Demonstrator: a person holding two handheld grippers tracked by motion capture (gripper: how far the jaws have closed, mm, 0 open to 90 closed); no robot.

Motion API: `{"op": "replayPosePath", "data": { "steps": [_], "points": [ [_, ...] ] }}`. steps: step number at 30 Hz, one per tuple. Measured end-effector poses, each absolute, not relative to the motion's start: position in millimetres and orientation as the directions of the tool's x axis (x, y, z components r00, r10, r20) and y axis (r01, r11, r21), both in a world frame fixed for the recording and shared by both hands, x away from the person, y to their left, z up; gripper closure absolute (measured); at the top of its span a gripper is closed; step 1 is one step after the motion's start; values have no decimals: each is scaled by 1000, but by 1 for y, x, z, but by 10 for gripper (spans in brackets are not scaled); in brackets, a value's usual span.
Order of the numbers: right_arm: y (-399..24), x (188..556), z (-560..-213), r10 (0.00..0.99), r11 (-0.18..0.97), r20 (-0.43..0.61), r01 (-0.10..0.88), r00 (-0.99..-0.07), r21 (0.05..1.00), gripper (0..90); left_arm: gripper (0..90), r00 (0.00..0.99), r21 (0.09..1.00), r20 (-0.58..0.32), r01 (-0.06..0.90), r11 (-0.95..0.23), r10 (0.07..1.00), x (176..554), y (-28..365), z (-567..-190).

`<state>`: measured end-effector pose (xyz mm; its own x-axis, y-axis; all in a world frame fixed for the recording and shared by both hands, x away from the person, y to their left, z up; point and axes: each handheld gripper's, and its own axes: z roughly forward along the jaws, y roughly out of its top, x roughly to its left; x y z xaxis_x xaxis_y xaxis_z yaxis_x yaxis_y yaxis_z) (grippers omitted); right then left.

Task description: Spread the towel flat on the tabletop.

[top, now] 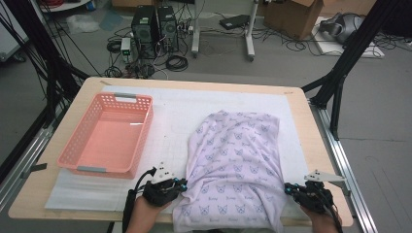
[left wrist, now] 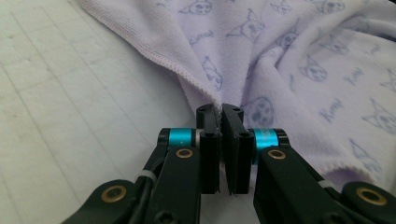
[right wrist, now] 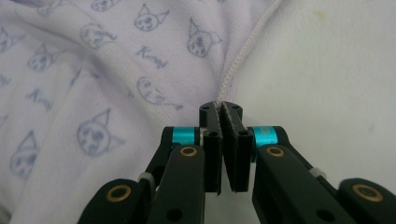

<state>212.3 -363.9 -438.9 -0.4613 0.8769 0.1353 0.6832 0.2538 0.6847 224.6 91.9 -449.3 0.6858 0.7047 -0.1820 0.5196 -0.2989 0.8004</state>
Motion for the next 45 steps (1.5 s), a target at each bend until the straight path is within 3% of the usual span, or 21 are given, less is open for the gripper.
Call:
{"op": "replayPosePath", "data": {
  "steps": [8, 11, 12, 14, 16, 21, 33, 39, 45],
  "points": [
    [-389, 178, -438, 886, 223, 169, 715, -432, 662, 868, 856, 709, 804, -191, 510, -306, 679, 205, 97, -448],
    [-395, 175, -437, 885, 211, 185, 722, -427, 659, 865, 770, 699, 817, -201, 507, -276, 686, 207, 100, -446],
    [-395, 175, -436, 885, 211, 183, 719, -428, 662, 847, 703, 689, 820, -205, 509, -262, 695, 209, 101, -445],
    [-392, 177, -434, 893, 207, 163, 705, -419, 679, 690, 659, 680, 836, -207, 496, -234, 704, 213, 104, -444],
    [-390, 180, -431, 892, 192, 164, 681, -421, 707, 622, 583, 665, 842, -210, 496, -213, 716, 218, 106, -444],
    [-379, 189, -425, 895, 187, 135, 631, -426, 752, 572, 504, 639, 846, -226, 503, -177, 736, 234, 108, -443],
    [-356, 232, -425, 888, 217, 89, 582, -451, 784, 548, 452, 594, 820, -211, 540, -191, 776, 299, 82, -445],
    [-335, 271, -424, 861, 266, 72, 566, -503, 780, 549, 453, 591, 841, -186, 508, -184, 785, 323, 74, -445],
    [-300, 314, -431, 828, 321, 78, 584, -555, 746, 541, 443, 568, 809, -202, 556, -191, 798, 348, 67, -448]
  ]
}}
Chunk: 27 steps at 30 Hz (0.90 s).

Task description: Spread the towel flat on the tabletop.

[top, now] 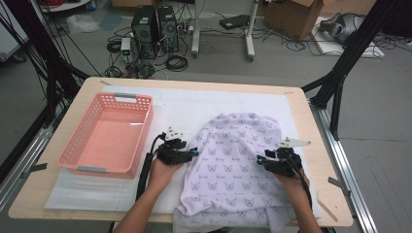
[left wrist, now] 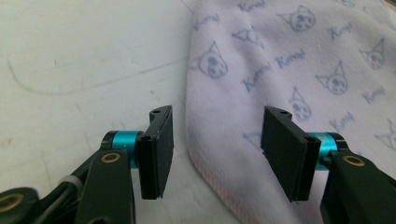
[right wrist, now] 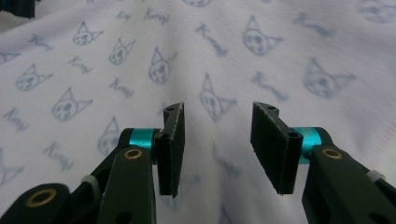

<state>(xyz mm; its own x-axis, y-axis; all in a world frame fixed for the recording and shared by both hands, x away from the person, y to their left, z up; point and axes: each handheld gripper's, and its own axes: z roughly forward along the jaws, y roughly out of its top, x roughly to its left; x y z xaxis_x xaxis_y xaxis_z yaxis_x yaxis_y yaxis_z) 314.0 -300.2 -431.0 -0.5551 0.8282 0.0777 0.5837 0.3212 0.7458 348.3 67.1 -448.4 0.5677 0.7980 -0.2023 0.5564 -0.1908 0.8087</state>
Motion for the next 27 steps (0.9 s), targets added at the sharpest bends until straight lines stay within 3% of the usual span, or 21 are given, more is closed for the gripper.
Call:
{"op": "replayPosePath", "data": {
  "steps": [3, 5, 6, 7, 8, 15, 27],
  "points": [
    [-287, 326, -435, 824, 363, 51, 595, -564, 717, 617, 445, 576, 791, -194, 571, -221, 794, 357, 57, -450],
    [-285, 330, -439, 822, 391, 37, 610, -569, 689, 775, 477, 590, 792, -125, 544, -279, 798, 356, 50, -451],
    [-285, 328, -439, 823, 388, 39, 610, -567, 691, 856, 595, 601, 791, -92, 528, -308, 794, 354, 49, -450],
    [-286, 326, -437, 816, 396, 39, 606, -577, 690, 856, 753, 609, 787, -89, 528, -320, 788, 352, 49, -448],
    [-287, 323, -435, 810, 401, 33, 594, -586, 697, 858, 842, 612, 786, -88, 527, -323, 786, 350, 50, -446],
    [-303, 281, -425, 768, 415, 30, 533, -639, 737, 859, 853, 680, 836, -72, 440, -328, 730, 313, 58, -436],
    [-321, 232, -432, 739, 438, 95, 583, -667, 685, 860, 836, 764, 849, -176, 437, -297, 621, 268, 69, -444]
  ]
}}
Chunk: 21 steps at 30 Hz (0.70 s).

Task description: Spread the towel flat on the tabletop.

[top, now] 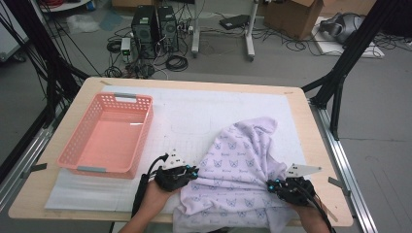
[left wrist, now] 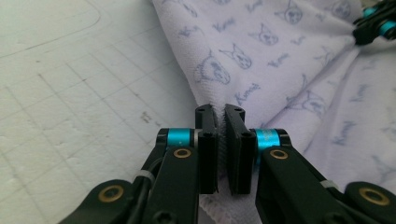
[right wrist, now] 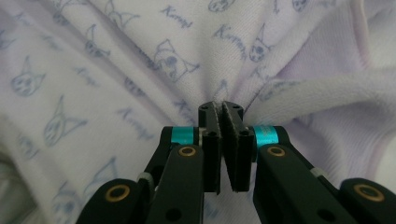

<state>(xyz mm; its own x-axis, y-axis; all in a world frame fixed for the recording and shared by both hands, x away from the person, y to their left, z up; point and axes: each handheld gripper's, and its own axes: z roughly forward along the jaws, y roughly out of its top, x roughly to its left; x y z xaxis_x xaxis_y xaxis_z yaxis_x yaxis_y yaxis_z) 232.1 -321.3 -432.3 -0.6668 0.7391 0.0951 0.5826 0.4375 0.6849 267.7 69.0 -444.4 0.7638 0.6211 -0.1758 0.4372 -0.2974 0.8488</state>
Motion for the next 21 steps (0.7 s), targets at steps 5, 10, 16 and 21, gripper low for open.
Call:
{"op": "replayPosePath", "data": {
  "steps": [5, 10, 16, 21],
  "points": [
    [-323, 224, -431, 756, 413, 82, 571, -649, 710, 697, 628, 750, 837, -200, 465, -287, 630, 272, 71, -445],
    [-323, 230, -417, 784, 317, 82, 511, -615, 799, 562, 516, 718, 851, -213, 470, -235, 663, 278, 79, -443],
    [-305, 267, -408, 798, 336, 41, 500, -601, 798, 522, 478, 700, 853, -212, 473, -220, 682, 283, 85, -444],
    [-275, 314, -399, 779, 371, 26, 494, -626, 786, 486, 466, 691, 852, -216, 478, -211, 690, 286, 90, -444]
  ]
}}
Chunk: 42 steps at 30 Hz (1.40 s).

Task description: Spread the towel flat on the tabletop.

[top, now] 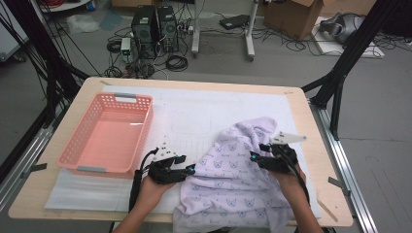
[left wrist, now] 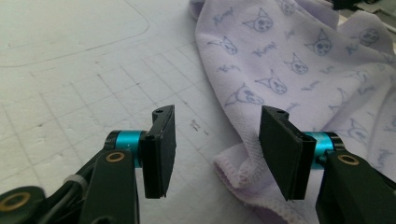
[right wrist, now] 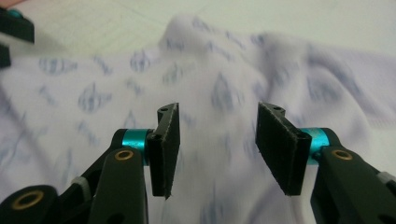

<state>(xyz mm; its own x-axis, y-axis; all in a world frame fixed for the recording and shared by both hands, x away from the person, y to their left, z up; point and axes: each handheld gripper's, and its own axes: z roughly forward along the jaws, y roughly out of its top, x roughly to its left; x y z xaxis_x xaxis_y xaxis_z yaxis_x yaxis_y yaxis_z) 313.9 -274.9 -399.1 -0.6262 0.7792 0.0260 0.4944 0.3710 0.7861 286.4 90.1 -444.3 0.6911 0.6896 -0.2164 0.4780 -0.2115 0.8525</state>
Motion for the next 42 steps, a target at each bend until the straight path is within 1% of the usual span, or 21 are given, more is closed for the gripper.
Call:
{"op": "replayPosePath", "data": {
  "steps": [2, 4, 7, 9, 12, 13, 15, 17, 18, 20, 24, 26, 30, 36, 38, 42],
  "points": [
    [-258, 332, -397, 772, 395, 22, 507, -635, 766, 462, 466, 686, 854, -219, 478, -204, 693, 287, 92, -444],
    [-241, 348, -398, 759, 422, 12, 506, -651, 752, 456, 466, 683, 853, -219, 481, -203, 697, 287, 94, -444],
    [-218, 367, -403, 761, 455, -16, 515, -649, 727, 425, 469, 671, 852, -225, 488, -192, 706, 289, 98, -446],
    [-206, 377, -407, 756, 468, -12, 528, -654, 708, 421, 471, 665, 851, -227, 491, -187, 711, 290, 100, -446],
    [-194, 389, -414, 760, 482, -15, 549, -649, 683, 438, 473, 660, 849, -234, 496, -181, 714, 291, 101, -447],
    [-192, 392, -418, 764, 486, -16, 559, -645, 672, 472, 474, 662, 849, -234, 497, -182, 712, 291, 101, -447],
    [-190, 396, -423, 758, 501, -7, 576, -652, 646, 618, 474, 662, 847, -232, 498, -187, 712, 291, 101, -447],
    [-190, 396, -423, 752, 512, -11, 573, -659, 640, 761, 477, 662, 846, -234, 499, -186, 712, 291, 101, -448],
    [-191, 395, -420, 745, 508, -3, 564, -667, 651, 790, 479, 662, 847, -234, 499, -186, 712, 292, 101, -448],
    [-195, 389, -412, 740, 491, -1, 540, -672, 684, 806, 482, 657, 846, -238, 502, -179, 715, 292, 103, -448],
    [-211, 373, -397, 736, 461, 1, 503, -676, 731, 799, 483, 648, 845, -238, 505, -175, 724, 292, 105, -448],
    [-221, 361, -391, 732, 451, -15, 469, -681, 760, 801, 483, 647, 845, -242, 507, -171, 723, 292, 105, -448],
    [-245, 336, -387, 734, 435, -28, 438, -678, 787, 808, 483, 646, 845, -244, 508, -168, 723, 292, 104, -448],
    [-278, 301, -400, 731, 402, -10, 418, -682, 815, 811, 483, 644, 846, -252, 509, -158, 722, 292, 104, -448],
    [-284, 291, -408, 724, 423, -35, 404, -689, 811, 811, 483, 642, 847, -252, 508, -156, 724, 291, 104, -447],
    [-294, 276, -422, 718, 451, -52, 407, -694, 794, 812, 484, 642, 848, -257, 508, -149, 723, 291, 104, -447]
  ]
}}
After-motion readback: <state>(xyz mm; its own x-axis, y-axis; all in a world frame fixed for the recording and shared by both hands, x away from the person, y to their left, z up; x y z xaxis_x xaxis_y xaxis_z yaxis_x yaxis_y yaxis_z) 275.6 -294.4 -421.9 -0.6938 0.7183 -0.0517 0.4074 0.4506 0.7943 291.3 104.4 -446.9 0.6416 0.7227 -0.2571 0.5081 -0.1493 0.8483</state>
